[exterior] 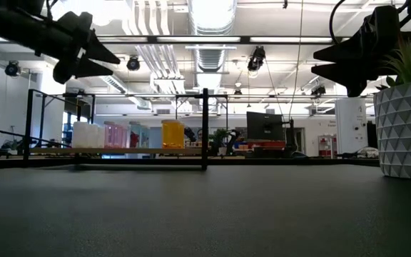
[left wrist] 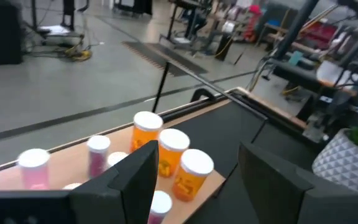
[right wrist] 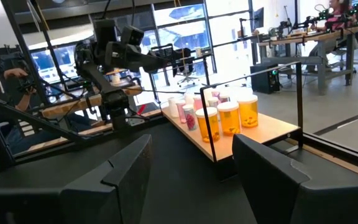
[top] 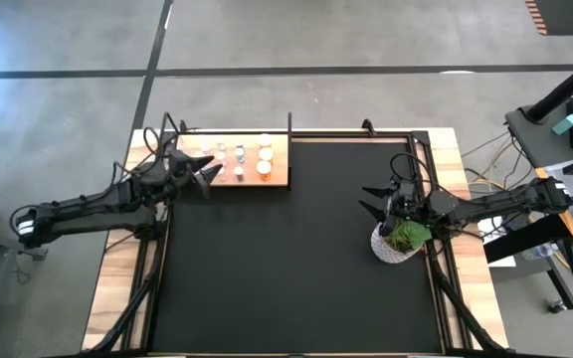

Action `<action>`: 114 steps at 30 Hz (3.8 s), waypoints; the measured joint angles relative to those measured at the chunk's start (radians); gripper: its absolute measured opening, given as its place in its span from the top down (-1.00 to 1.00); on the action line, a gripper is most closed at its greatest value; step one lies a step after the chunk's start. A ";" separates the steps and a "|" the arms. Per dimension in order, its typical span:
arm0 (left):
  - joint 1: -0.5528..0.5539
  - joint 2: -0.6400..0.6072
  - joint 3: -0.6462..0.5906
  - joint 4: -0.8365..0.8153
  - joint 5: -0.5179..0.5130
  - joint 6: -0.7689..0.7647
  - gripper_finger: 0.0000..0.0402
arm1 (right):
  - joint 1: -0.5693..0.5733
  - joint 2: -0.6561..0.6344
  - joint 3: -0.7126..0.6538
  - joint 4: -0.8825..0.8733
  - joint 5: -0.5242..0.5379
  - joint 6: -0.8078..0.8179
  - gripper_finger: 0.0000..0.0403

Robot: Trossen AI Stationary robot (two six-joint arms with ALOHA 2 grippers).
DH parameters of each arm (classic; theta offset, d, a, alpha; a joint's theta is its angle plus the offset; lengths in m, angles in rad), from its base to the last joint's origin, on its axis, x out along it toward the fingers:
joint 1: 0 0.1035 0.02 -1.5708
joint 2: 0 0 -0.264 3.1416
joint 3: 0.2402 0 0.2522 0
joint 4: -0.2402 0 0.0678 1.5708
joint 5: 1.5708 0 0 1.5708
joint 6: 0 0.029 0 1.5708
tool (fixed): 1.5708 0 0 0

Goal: Pick and place medicine bottles onto shelf by color
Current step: Return to Home Position

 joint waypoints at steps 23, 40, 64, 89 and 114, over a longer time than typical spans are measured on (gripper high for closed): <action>0.000 0.019 -0.312 0.508 0.083 -0.001 -0.01 | 0.000 0.000 0.000 0.000 0.000 0.000 -0.07; 0.001 -0.002 -0.356 0.497 0.087 0.000 -0.01 | 0.000 0.000 0.000 0.000 0.000 0.000 -0.07; 0.000 -0.280 -0.372 0.269 0.183 0.001 -0.01 | 0.000 0.000 0.000 0.000 0.000 0.000 -0.07; 0.001 -0.393 -0.374 0.270 0.189 0.001 -0.01 | 0.000 0.000 0.000 0.000 0.000 0.000 -0.07; 0.001 -0.354 -0.374 0.270 0.188 0.001 -0.01 | 0.000 0.000 0.000 -0.021 0.000 -0.083 -0.07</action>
